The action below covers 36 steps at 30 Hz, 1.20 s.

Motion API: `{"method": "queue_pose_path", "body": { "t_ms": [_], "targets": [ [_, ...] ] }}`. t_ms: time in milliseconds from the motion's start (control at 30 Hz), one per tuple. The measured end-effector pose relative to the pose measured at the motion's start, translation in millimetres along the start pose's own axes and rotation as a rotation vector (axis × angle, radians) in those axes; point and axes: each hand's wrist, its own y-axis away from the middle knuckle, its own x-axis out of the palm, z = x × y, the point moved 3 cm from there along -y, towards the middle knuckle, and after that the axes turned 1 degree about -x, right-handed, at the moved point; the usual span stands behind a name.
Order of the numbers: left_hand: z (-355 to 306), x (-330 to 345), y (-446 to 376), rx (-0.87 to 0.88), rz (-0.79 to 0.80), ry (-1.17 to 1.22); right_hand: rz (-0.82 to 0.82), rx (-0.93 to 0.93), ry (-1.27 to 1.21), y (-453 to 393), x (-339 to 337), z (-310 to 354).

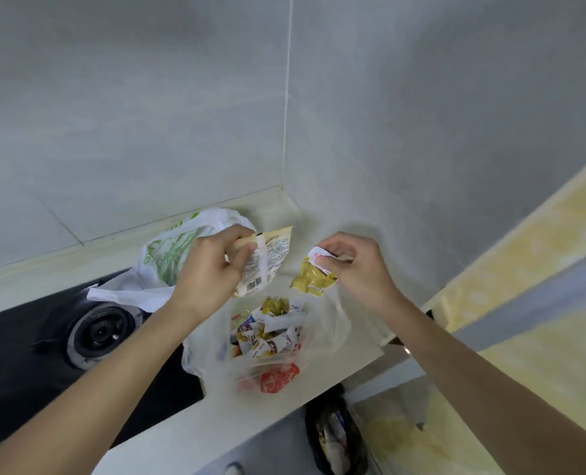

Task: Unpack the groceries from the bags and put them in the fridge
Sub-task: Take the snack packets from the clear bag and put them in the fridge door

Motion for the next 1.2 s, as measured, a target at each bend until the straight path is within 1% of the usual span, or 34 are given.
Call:
{"method": "queue_pose_path", "body": {
  "t_ms": [100, 167, 267, 333, 500, 633, 733, 867, 1000, 1100, 1200],
  "targets": [
    [-58.3, -8.6, -12.4, 0.115, 0.037, 0.065, -0.113, -0.027, 0.02, 25.4, -47.3, 52.2],
    [-98.1, -7.1, -18.8, 0.195, 0.096, 0.151, -0.189, -0.034, 0.055, 50.0, -77.6, 84.7],
    [-155.1, 5.4, -26.7, 0.314, 0.225, 0.261, -0.332, -0.043, 0.14, 98.3, -117.7, 126.0],
    [-194.1, 18.2, -25.5, 0.415, 0.31, 0.307, -0.457, -0.039, 0.177, 138.3, -140.7, 149.0],
    [-290.9, 59.6, 17.1, 0.618, 0.552, 0.445, -0.784, 0.02, 0.248, 265.3, -185.2, 193.3],
    [-373.0, 100.3, 91.6, 0.811, 0.763, 0.514, -1.022, 0.108, 0.322, 390.6, -203.0, 231.1],
    [-436.8, 129.5, 164.0, 0.939, 0.904, 0.557, -1.197, 0.191, 0.377, 486.9, -204.5, 260.5],
    [-520.9, 152.8, 273.7, 1.103, 1.076, 0.603, -1.427, 0.295, 0.496, 610.1, -192.1, 298.5],
    [-587.1, 160.6, 389.1, 1.274, 1.189, 0.668, -1.63, 0.401, 0.576, 718.0, -170.3, 326.3],
    [-623.1, 159.3, 464.9, 1.329, 1.263, 0.76, -1.744, 0.465, 0.628, 780.7, -153.3, 341.1],
    [-653.1, 151.7, 555.6, 1.358, 1.379, 0.87, -1.864, 0.547, 0.738, 852.8, -129.8, 358.9]
  ]
}}
